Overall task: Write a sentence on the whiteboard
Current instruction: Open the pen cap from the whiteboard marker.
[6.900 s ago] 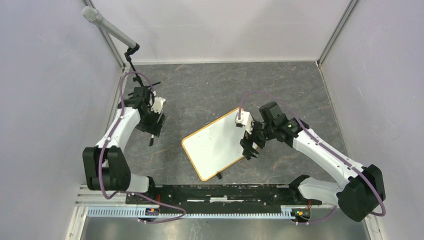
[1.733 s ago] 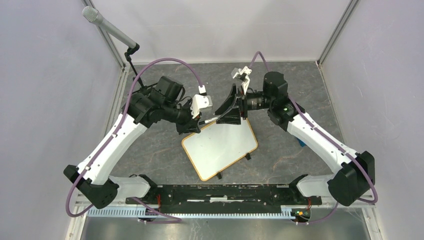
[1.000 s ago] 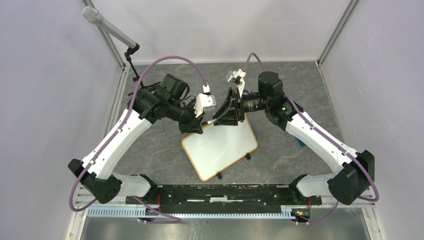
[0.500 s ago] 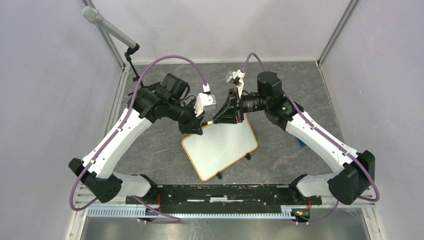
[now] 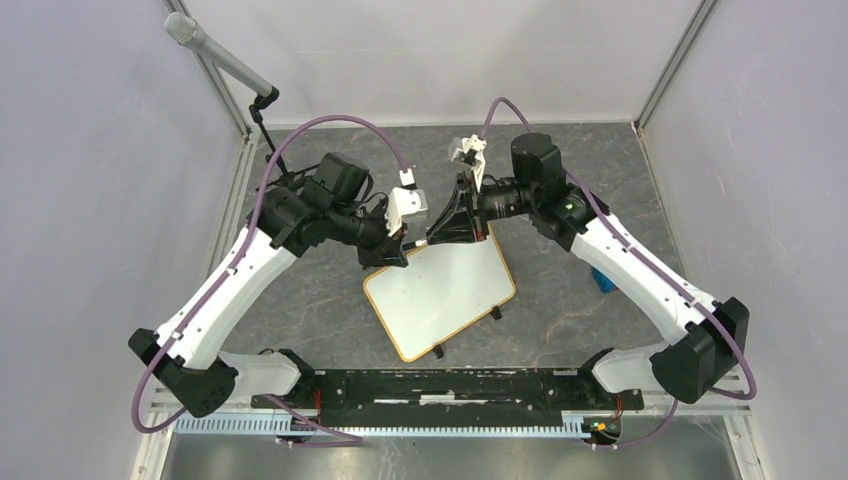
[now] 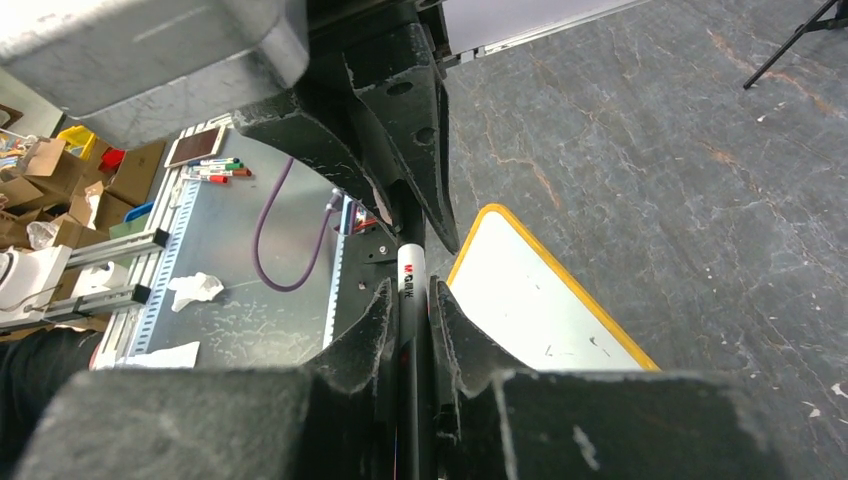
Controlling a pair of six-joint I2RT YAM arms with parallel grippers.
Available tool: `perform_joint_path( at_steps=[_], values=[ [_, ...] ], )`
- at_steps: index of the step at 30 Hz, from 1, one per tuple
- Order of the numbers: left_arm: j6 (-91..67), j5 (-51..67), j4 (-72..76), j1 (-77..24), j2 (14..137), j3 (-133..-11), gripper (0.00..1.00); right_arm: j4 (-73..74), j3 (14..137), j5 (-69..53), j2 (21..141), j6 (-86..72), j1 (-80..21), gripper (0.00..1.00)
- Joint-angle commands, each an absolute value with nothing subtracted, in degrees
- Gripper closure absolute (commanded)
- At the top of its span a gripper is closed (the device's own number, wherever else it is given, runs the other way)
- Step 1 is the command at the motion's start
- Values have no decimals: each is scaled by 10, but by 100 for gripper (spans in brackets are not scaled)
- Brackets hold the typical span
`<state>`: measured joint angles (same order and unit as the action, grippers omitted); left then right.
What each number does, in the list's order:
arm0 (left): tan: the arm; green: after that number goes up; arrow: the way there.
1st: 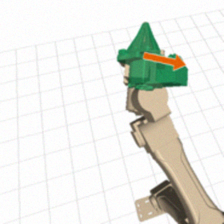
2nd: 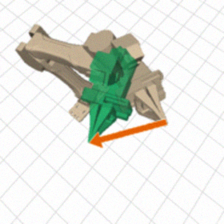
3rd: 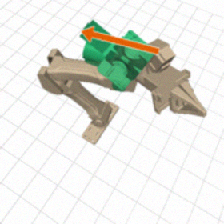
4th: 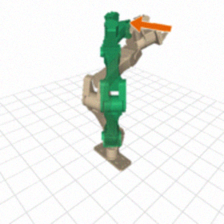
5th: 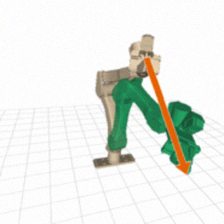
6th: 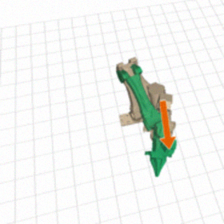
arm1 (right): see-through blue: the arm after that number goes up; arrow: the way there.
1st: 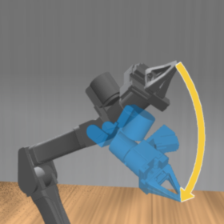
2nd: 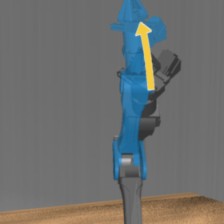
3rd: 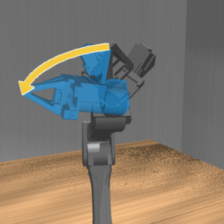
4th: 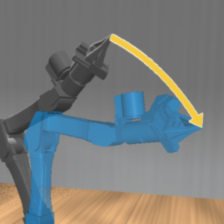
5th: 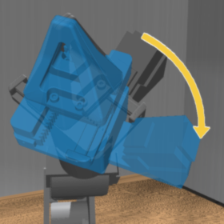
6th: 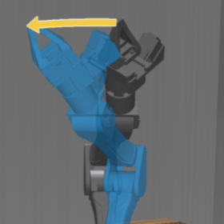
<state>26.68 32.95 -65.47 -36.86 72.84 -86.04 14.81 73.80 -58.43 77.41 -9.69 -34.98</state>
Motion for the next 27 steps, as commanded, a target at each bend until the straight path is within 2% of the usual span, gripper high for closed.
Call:
perform_joint_path(
  at_steps=[1, 13, 20, 27],
  values=[
    [274, 303, -662, -356, 700, -828, 98, 192, 793, -587, 780, -58, -300, 100],
    [313, 294, -675, -290, 693, -808, 98, 310, 877, -638, 781, 27, -144, 100],
    [279, 222, -613, -187, 740, -780, 98, 294, 812, -626, 746, 39, -107, 100],
    [275, 160, -512, -98, 766, -675, 98, 332, 765, -601, 713, 111, -109, 100]
  ],
)
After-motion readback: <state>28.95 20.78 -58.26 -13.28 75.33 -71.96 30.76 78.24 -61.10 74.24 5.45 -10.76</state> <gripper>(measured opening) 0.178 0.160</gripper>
